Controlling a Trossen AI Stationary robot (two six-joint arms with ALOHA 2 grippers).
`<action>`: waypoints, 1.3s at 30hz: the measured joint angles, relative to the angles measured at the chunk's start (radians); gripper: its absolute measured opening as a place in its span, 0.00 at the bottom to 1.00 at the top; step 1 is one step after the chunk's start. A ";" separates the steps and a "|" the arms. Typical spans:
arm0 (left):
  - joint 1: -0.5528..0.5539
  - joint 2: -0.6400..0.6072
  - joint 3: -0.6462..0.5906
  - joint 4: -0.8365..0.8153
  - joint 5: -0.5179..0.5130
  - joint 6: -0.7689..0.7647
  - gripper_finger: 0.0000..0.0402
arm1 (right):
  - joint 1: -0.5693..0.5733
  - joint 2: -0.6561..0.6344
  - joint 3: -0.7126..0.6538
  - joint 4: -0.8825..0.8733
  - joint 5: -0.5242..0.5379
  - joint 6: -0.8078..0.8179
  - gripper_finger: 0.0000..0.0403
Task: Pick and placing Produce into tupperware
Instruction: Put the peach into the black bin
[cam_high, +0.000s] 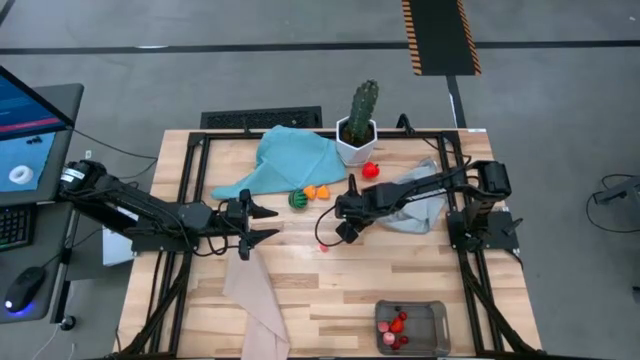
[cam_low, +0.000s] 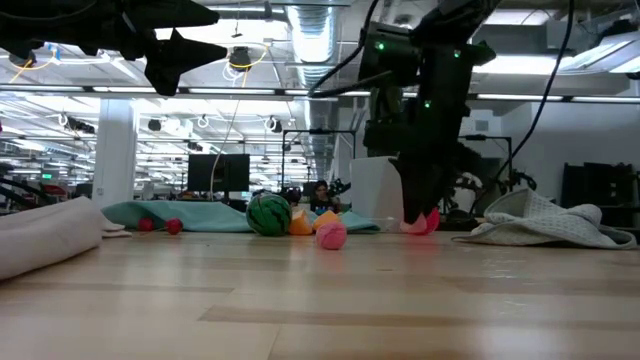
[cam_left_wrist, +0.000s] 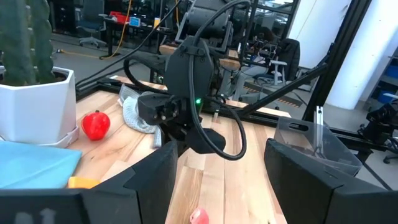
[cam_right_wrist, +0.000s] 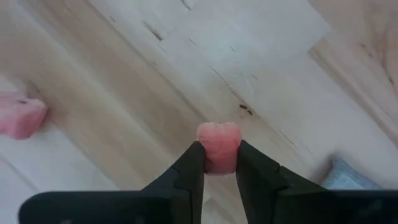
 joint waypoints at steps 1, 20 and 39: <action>0.000 0.000 0.000 0.000 0.000 0.000 0.57 | 0.003 -0.003 0.012 -0.016 0.000 0.000 0.26; 0.000 0.000 0.000 0.004 0.005 0.000 0.57 | 0.240 -0.107 0.178 -0.121 0.008 -0.040 0.23; 0.000 0.000 0.000 0.007 0.005 0.000 0.57 | 0.658 -0.415 0.142 -0.113 0.430 -0.041 0.23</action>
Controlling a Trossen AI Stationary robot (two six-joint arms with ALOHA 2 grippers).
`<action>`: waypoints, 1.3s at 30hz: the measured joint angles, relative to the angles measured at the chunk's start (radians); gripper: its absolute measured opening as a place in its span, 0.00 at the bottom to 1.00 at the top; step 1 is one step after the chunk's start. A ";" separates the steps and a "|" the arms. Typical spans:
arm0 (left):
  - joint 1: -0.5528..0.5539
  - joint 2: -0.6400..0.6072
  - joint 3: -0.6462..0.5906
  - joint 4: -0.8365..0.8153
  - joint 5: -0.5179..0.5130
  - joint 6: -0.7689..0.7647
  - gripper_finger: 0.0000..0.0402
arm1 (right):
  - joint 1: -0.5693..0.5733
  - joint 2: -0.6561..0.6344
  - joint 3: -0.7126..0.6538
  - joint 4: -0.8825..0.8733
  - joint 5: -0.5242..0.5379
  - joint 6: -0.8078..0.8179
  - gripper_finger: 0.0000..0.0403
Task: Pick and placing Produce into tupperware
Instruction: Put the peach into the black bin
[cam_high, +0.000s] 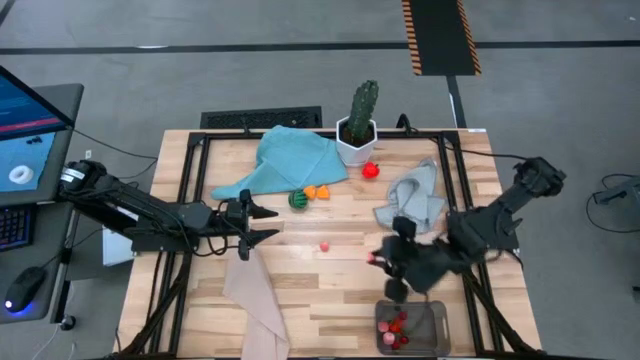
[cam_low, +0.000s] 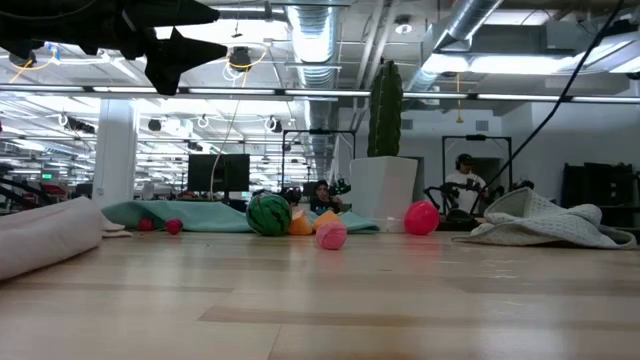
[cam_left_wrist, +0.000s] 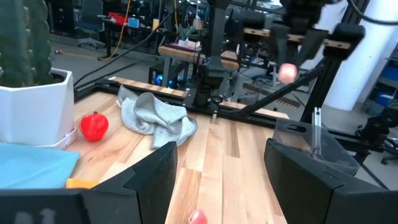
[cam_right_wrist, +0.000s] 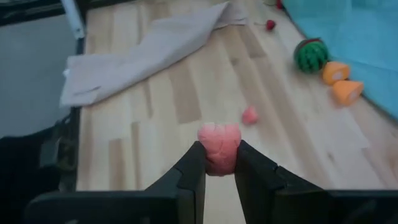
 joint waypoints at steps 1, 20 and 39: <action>0.000 0.000 0.000 0.000 0.000 0.000 0.57 | 0.027 0.000 -0.009 -0.001 0.016 0.015 0.23; 0.000 0.000 0.000 -0.007 -0.003 0.000 0.57 | 0.392 0.081 -0.352 0.401 0.041 0.587 0.23; 0.000 0.000 0.000 -0.010 -0.011 0.000 0.57 | 0.266 0.192 -0.352 0.488 -0.169 0.558 0.65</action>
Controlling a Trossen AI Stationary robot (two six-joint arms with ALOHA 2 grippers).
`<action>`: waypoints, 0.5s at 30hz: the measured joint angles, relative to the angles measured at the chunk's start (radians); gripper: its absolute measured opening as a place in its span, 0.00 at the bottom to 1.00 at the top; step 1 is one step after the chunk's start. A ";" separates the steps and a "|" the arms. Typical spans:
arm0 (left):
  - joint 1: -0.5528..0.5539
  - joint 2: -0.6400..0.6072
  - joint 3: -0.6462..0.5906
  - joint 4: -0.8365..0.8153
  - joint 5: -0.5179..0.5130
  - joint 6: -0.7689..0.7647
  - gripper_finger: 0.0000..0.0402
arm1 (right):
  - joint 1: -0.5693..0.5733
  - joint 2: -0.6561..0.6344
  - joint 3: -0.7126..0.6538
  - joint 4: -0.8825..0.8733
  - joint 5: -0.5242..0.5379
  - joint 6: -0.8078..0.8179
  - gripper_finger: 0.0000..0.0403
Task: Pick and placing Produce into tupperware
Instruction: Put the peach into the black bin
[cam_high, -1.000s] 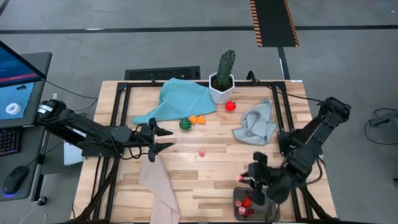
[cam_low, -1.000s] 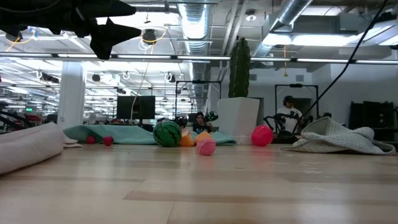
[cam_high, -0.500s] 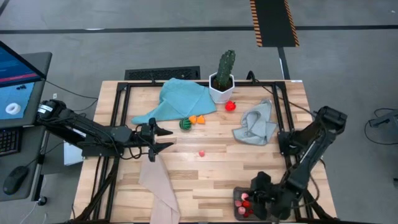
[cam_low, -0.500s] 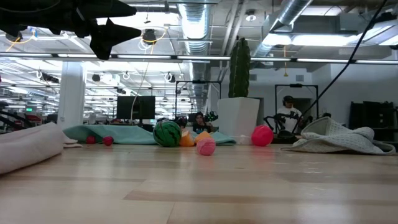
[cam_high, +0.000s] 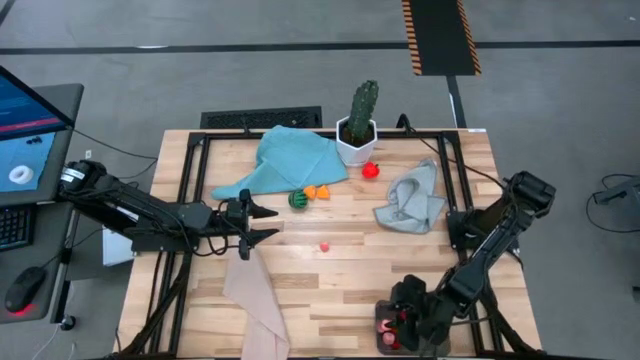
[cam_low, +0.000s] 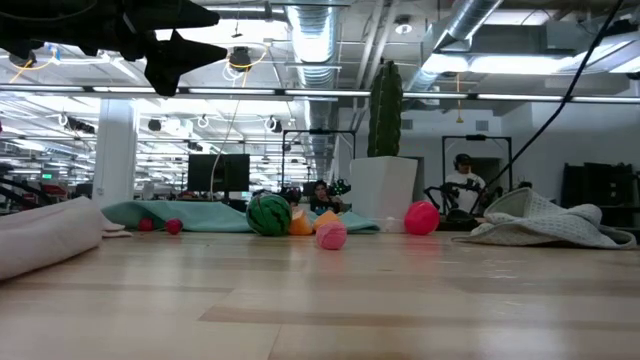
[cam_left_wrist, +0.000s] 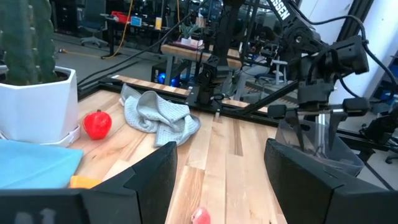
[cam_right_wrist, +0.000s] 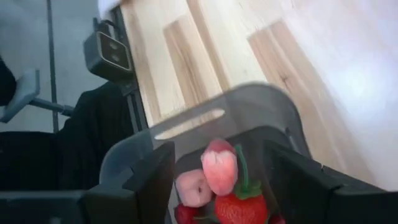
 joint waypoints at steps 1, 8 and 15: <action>0.000 0.000 0.000 0.000 0.000 0.000 0.57 | -0.003 -0.009 0.000 0.000 0.000 -0.025 0.66; 0.000 0.000 0.000 0.000 0.000 0.000 0.57 | -0.060 -0.108 0.001 0.010 0.035 -0.265 0.66; 0.000 0.000 0.000 0.000 0.001 0.000 0.57 | -0.173 -0.220 0.002 0.016 0.084 -0.721 0.66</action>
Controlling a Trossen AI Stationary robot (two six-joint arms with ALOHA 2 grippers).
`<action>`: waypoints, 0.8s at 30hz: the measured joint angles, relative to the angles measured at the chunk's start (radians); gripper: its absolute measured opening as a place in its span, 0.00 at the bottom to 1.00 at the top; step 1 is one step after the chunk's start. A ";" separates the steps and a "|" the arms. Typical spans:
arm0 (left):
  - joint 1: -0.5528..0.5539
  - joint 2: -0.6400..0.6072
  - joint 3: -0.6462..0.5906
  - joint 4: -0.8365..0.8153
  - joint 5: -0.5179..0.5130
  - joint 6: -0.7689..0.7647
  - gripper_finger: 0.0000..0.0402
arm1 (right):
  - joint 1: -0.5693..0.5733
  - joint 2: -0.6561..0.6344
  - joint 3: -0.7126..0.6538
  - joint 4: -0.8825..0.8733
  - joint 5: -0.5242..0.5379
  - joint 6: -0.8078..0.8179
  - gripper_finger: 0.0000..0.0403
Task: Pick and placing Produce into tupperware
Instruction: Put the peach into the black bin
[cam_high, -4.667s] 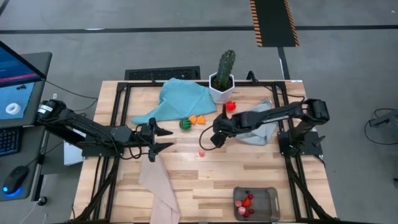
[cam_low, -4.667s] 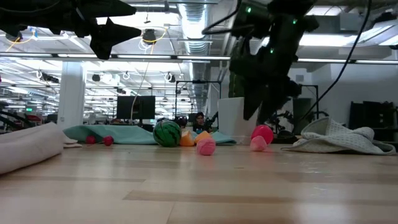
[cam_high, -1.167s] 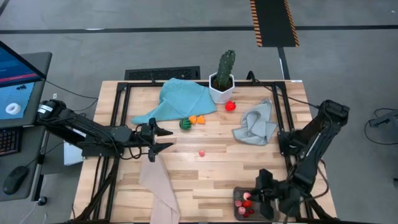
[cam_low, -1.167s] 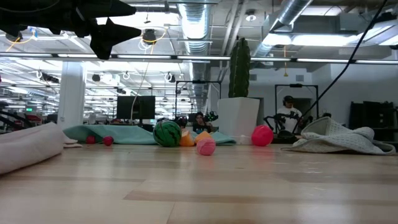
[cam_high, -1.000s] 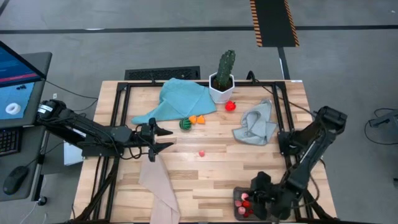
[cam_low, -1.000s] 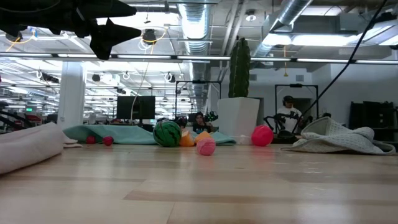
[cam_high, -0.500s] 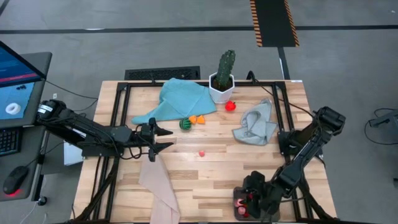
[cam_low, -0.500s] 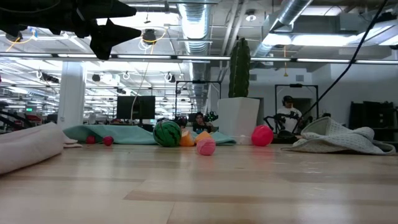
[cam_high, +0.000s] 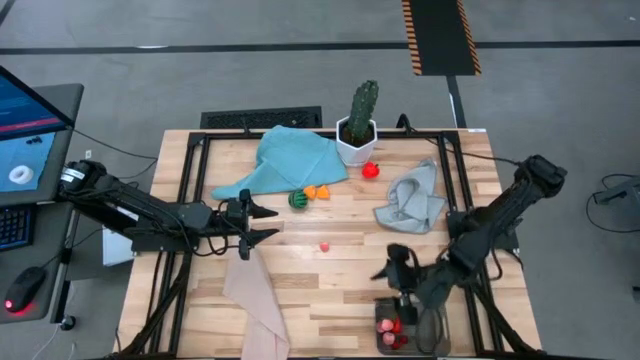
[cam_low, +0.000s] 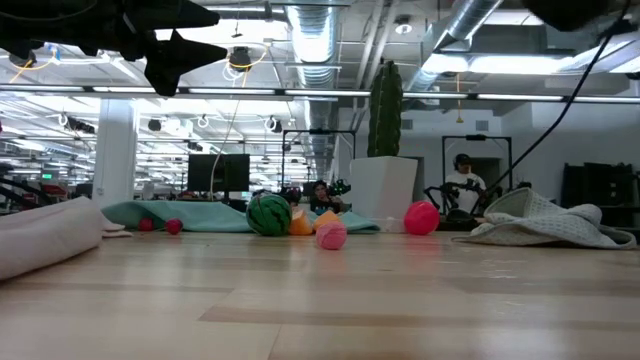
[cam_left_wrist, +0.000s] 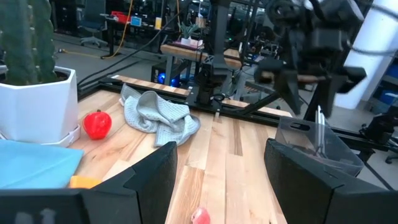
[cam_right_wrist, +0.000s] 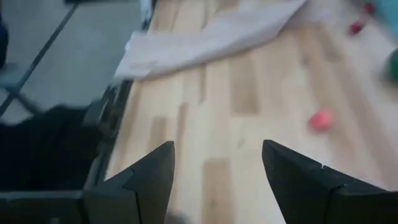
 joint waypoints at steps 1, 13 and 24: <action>0.000 0.000 0.000 0.000 0.000 0.000 0.57 | -0.025 -0.018 0.000 0.003 0.000 -0.025 0.66; 0.000 0.000 0.000 0.000 0.007 0.005 0.57 | -0.343 -0.008 0.000 0.379 -0.630 -0.305 0.66; 0.000 0.000 0.000 0.000 0.006 0.017 0.57 | -0.592 0.096 0.000 0.282 -0.557 -0.277 0.66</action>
